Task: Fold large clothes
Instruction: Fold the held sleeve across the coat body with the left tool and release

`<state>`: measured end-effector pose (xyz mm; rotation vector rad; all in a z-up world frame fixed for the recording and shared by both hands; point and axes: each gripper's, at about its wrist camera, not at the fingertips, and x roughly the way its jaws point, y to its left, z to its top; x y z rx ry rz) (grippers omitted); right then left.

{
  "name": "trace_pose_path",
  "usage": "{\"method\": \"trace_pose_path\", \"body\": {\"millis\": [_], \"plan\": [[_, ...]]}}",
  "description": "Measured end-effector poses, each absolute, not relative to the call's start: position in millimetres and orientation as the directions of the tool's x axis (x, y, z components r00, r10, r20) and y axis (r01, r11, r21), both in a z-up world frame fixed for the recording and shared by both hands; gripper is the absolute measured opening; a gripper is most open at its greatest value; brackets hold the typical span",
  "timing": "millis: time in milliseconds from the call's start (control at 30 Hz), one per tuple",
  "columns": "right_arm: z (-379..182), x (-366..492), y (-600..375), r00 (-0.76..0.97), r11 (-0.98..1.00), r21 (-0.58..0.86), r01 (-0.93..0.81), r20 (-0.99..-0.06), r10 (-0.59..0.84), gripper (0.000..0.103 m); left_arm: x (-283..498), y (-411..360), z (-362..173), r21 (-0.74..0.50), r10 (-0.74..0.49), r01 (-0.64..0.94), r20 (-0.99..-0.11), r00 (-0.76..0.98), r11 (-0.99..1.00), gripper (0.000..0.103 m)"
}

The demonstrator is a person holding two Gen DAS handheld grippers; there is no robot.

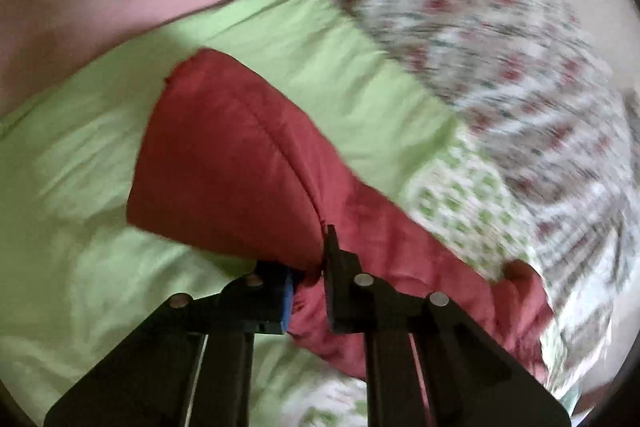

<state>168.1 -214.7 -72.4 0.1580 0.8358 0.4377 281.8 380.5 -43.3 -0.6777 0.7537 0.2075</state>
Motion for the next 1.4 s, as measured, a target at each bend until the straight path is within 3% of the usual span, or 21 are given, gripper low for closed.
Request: {"method": "trace_pose_path", "body": {"millis": [367, 900, 1400], "plan": [[-75, 177, -238, 0.581, 0.882, 0.389, -0.265, -0.665, 0.468, 0.072, 248, 249, 20, -0.443, -0.225, -0.06, -0.563, 0.795, 0.894, 0.009], [-70, 192, -292, 0.616, 0.853, 0.492, -0.172, -0.622, 0.483, 0.072, 243, 34, 29, -0.33, -0.441, 0.297, -0.593, 0.674, 0.896, 0.009], [-84, 215, -337, 0.641, 0.739, 0.668, -0.084, -0.532, 0.554, 0.074, 254, -93, -36, -0.316, -0.509, 0.419, -0.687, 0.518, 0.851, 0.009]]}}
